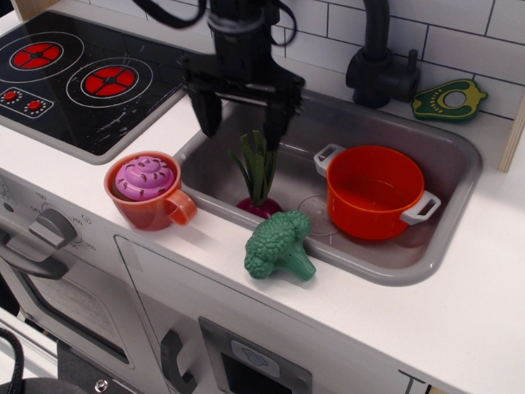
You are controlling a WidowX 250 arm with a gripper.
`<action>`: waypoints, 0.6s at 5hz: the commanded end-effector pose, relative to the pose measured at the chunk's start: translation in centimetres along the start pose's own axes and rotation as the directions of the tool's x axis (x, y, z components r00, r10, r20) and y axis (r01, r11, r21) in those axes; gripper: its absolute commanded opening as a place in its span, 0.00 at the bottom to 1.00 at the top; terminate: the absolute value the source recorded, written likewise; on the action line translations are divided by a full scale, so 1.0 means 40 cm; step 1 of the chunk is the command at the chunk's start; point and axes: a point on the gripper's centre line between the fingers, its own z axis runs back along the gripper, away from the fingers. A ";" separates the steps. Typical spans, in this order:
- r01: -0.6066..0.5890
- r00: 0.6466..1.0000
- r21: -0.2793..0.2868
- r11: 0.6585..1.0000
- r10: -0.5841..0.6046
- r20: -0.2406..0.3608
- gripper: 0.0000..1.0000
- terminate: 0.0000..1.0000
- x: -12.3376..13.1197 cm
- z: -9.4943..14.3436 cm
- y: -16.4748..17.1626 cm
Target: Put beet in pot sink
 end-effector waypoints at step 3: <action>-0.059 0.998 0.047 0.997 0.058 0.015 0.00 0.00 0.025 -0.057 -0.020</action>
